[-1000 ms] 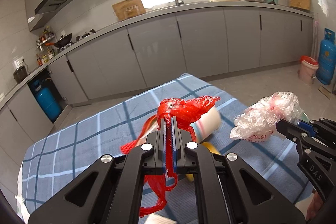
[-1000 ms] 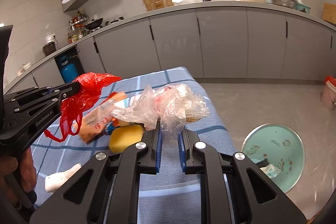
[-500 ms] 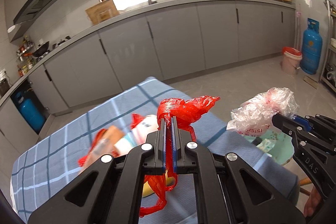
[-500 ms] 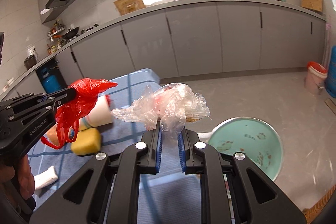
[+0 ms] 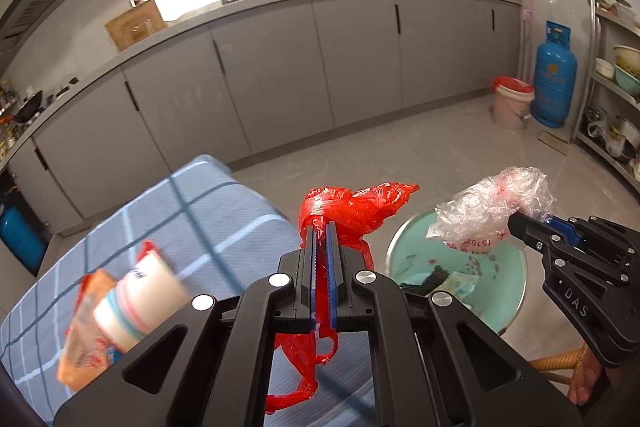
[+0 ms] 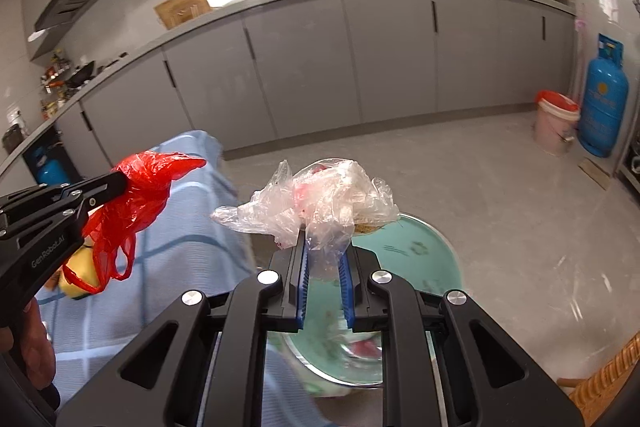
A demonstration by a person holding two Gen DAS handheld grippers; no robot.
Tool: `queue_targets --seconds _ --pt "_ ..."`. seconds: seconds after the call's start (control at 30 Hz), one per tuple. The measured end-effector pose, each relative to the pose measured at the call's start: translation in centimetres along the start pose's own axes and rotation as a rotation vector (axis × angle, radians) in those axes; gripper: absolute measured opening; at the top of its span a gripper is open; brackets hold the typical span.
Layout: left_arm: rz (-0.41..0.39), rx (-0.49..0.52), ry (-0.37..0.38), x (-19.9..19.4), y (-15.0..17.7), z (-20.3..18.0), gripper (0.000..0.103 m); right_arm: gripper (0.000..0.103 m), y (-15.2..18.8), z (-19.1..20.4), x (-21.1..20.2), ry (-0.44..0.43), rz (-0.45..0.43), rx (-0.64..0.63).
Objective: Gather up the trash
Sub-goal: 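Carry both bags over the green basin and open both tools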
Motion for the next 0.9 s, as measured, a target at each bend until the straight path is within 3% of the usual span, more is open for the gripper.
queue_targets --seconds 0.3,0.63,0.67,0.7,0.77,0.9 --pt "0.041 0.033 0.077 3.6 1.2 -4.8 0.005 0.015 2.7 -4.9 3.0 0.065 0.076 0.011" --pt "0.082 0.072 0.123 5.9 2.8 -7.8 0.009 0.02 4.3 -6.9 4.8 0.093 0.124 0.026" --pt "0.082 0.071 0.121 6.0 2.9 -7.8 0.016 0.02 4.4 -7.1 4.9 0.094 0.122 0.032" --pt "0.086 0.072 0.123 6.2 2.9 -7.9 0.032 0.024 4.4 -7.3 5.0 0.095 0.124 0.04" --pt "0.083 0.074 0.121 6.2 3.0 -7.9 0.045 0.031 4.5 -7.6 5.0 0.106 0.122 0.046" --pt "0.081 0.072 0.126 6.1 3.1 -7.8 0.053 0.04 4.7 -7.8 4.9 0.104 0.123 0.058"
Point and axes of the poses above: each gripper's, at about its wrist camera, not at the fingertips, and x roughly the way its jaws point, z to its left, y to its underside, the point moved 8 cm from there along x, roughly the way its jaws point, and after that the axes turned 15 degrees about -z, right-handed, at the moved point
